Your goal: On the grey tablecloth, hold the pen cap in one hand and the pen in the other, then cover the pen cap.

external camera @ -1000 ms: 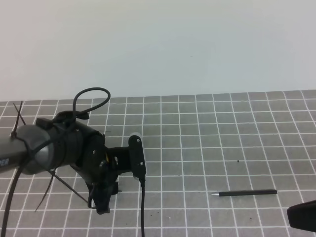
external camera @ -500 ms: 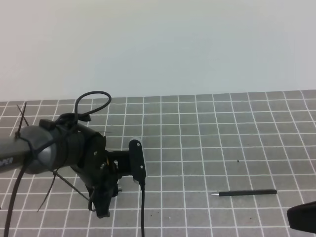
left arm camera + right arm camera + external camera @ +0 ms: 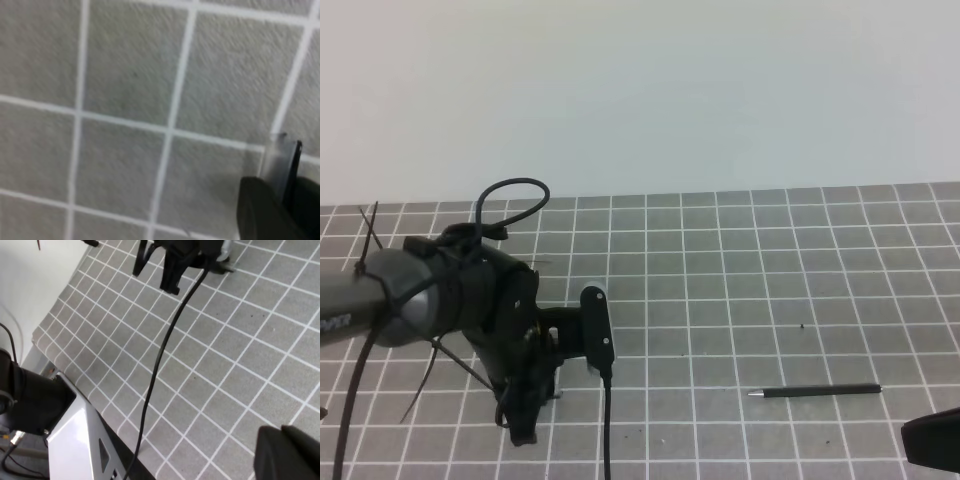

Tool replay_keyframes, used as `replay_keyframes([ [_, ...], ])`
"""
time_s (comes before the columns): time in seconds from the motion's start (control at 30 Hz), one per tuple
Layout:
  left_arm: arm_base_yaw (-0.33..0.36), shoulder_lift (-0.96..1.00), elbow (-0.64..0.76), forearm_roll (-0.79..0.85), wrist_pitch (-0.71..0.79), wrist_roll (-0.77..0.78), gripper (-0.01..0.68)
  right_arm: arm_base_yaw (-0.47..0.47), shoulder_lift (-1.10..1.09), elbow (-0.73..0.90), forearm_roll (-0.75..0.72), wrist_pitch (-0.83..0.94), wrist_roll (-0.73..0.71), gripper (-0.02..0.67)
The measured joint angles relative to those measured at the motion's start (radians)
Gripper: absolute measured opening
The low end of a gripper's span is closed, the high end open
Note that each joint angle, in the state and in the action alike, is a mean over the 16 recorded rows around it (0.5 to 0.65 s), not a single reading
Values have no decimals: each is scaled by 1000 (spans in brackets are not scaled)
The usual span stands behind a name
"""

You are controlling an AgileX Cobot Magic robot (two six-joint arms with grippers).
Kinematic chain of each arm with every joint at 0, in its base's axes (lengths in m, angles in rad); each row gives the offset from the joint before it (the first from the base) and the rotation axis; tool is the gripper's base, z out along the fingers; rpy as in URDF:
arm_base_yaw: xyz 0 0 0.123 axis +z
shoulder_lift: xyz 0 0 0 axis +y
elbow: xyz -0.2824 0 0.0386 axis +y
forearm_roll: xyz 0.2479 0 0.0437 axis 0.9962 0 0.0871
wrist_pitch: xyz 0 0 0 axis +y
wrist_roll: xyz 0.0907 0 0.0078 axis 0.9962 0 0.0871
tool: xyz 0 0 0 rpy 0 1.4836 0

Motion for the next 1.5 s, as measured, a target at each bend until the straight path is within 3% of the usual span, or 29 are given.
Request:
replay_keyframes([
  [1.0, 1, -296, -7, -184, 255, 14, 66, 0, 0, 0, -74, -15, -144, -4],
  [1.5, 1, -382, -8, -317, 501, 12, 76, 0, 0, 0, -111, -53, -203, -4],
])
